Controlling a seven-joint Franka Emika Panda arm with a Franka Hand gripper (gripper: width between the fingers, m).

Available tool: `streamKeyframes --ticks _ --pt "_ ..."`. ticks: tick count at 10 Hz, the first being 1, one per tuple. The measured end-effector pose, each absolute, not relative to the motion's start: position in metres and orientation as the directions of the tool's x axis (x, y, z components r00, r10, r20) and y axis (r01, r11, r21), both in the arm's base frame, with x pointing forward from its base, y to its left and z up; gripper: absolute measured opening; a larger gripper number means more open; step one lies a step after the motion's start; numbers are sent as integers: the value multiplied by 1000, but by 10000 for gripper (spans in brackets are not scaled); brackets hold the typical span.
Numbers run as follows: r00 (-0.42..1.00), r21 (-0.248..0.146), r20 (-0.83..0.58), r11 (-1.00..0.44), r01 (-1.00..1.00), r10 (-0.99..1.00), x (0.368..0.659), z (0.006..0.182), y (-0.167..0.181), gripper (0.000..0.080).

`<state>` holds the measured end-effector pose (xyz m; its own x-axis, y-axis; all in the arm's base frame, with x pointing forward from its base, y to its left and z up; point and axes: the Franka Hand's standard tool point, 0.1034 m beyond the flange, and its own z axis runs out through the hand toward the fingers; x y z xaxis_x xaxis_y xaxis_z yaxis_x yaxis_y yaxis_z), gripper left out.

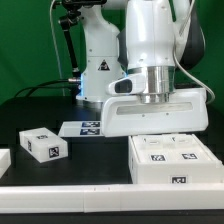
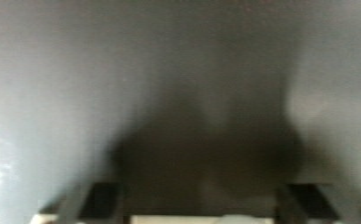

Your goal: Assemble cabinet

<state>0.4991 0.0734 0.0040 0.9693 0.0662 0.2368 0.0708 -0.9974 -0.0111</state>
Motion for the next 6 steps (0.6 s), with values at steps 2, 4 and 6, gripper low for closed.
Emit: streamKeyframes --ticks 2,4,6 --pt "969 -9 236 -997 77 73 499 4 73 134" --pt "969 -9 236 -997 78 73 499 4 73 134" --pt "969 -9 236 -997 78 73 499 4 73 9"
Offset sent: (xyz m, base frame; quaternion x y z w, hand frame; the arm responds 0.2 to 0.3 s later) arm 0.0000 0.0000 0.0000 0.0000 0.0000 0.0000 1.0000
